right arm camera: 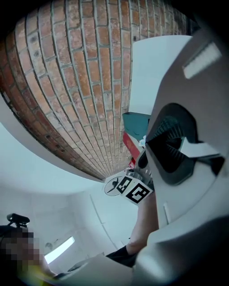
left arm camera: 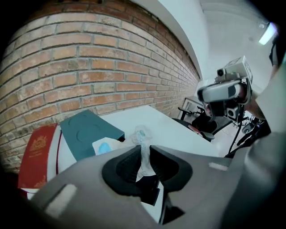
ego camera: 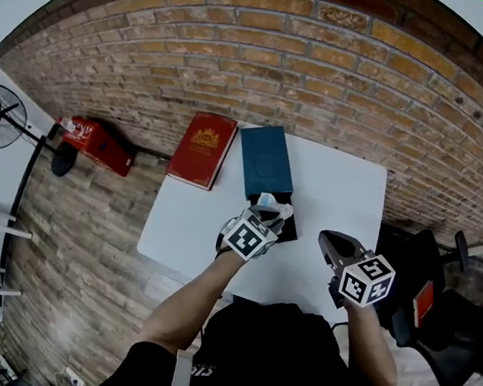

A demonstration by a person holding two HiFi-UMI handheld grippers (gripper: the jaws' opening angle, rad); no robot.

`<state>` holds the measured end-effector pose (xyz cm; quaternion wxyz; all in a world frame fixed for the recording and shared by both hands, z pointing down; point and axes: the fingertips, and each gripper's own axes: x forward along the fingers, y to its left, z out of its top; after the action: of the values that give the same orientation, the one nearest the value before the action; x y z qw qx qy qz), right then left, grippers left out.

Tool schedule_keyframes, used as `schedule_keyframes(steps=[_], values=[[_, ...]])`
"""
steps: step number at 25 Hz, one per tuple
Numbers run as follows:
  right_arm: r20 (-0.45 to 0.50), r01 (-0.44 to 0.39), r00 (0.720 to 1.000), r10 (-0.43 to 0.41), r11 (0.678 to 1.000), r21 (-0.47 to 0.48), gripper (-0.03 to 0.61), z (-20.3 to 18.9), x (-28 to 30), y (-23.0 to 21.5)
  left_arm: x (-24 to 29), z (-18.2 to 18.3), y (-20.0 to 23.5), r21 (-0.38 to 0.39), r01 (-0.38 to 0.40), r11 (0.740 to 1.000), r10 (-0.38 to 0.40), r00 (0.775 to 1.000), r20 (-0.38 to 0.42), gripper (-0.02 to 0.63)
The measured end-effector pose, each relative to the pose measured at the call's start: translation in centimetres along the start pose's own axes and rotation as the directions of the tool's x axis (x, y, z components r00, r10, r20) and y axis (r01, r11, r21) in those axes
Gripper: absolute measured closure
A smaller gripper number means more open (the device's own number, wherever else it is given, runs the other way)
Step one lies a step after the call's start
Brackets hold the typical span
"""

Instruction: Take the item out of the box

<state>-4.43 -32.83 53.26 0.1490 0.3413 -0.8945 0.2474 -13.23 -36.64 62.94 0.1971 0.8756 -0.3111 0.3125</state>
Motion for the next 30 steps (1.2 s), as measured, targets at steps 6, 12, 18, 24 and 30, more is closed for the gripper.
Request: schedule_keyframes(steps=[6,12,18,24,30], values=[[0.019,-0.015,1.0,0.016,0.999,-0.041,0.578,0.8,0.0,3.0,-6.1,1.5,-0.2,-0.045,-0.028,0.999,0.033,0.993,0.115,0.548],[0.027,-0.011,1.0,0.014,0.996,-0.086,0.578,1.2,-0.8,6.1,-11.7,2.1,-0.6,-0.061,-0.056,0.997,0.069,0.971,0.23,0.548],[0.008,-0.008,1.0,0.009,0.994,-0.106,0.578,-0.3,-1.8,8.1,-15.6,0.9,-0.3,-0.118,-0.075,0.99,0.108,0.948,0.301,0.548],[0.014,-0.028,0.999,0.03,0.992,-0.122,0.578,-0.1,-2.7,8.2,-18.4,0.1,-0.5,-0.189,-0.108,0.976,0.169,0.923,0.347,0.548],[0.074,-0.05,0.995,0.06,0.99,-0.13,0.578,1.9,-4.2,5.8,-18.9,0.8,-1.4,-0.239,-0.158,0.958,0.239,0.901,0.361,0.548]])
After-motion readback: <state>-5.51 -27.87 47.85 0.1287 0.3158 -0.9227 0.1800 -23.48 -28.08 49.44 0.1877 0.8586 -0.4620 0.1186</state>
